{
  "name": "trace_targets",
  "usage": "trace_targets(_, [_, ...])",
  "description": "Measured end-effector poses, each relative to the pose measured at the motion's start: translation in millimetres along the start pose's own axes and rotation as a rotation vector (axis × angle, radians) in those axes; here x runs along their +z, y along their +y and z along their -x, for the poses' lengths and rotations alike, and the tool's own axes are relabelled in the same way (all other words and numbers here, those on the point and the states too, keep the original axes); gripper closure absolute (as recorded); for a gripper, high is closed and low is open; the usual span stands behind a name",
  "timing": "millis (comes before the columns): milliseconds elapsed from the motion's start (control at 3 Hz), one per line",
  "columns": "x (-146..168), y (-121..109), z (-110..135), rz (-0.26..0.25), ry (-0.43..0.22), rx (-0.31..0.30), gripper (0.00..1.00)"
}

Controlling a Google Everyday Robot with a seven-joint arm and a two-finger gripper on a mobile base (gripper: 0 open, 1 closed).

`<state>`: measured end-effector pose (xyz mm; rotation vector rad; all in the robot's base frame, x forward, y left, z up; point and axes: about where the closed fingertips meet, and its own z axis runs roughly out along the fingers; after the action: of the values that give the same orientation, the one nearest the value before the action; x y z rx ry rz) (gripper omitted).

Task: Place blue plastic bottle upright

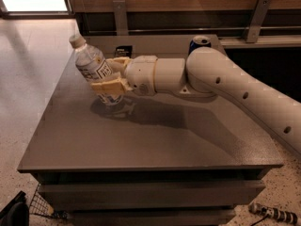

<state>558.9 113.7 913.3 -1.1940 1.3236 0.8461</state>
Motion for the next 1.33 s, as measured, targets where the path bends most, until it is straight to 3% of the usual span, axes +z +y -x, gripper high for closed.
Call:
trace_targets(333, [1, -3, -2, -0.010, -0.039, 0.099, 1.00])
trace_targets(667, [0, -6, -5, -0.018, -0.064, 0.161, 1.00])
trace_targets(1333, [-5, 0, -23, -0.043, -0.132, 0.197, 0.99])
